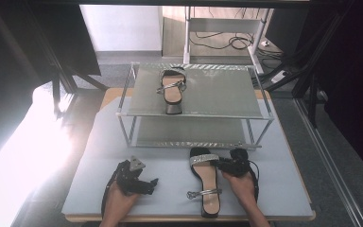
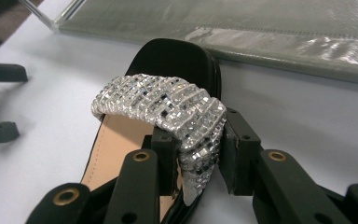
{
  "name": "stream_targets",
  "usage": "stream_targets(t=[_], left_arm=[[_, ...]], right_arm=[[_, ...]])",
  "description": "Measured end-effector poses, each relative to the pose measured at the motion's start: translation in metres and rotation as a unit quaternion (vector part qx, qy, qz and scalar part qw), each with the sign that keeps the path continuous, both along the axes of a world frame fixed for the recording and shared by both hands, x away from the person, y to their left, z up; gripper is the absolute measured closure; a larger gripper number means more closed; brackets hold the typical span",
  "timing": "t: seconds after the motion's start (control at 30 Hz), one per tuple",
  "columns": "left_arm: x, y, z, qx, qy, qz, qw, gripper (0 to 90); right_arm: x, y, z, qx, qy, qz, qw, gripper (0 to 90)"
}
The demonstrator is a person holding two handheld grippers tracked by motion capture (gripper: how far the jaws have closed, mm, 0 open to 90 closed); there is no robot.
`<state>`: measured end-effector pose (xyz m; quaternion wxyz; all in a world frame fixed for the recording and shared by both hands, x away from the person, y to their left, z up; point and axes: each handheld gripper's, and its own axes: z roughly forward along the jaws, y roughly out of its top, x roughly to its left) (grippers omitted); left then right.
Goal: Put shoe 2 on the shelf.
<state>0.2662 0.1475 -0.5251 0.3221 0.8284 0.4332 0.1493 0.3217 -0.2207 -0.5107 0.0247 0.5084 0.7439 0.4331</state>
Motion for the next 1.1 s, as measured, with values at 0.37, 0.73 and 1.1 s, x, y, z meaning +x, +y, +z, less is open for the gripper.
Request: stream_targets(t=[0.37, 0.73, 1.1], left_arm=[[0.000, 0.000, 0.000, 0.000, 0.000, 0.000, 1.0000, 0.0], [0.000, 0.000, 0.000, 0.000, 0.001, 0.000, 1.0000, 0.0], [0.000, 0.000, 0.000, 0.000, 0.000, 0.001, 1.0000, 0.0]], right_arm=[[-0.001, -0.011, 0.023, 0.025, 0.016, -0.004, 0.9995, 70.8], [-0.005, -0.021, 0.060, 0.029, 0.013, 0.006, 0.9995, 70.9], [-0.008, -0.027, 0.101, 0.033, 0.024, 0.019, 0.9990, 70.8]])
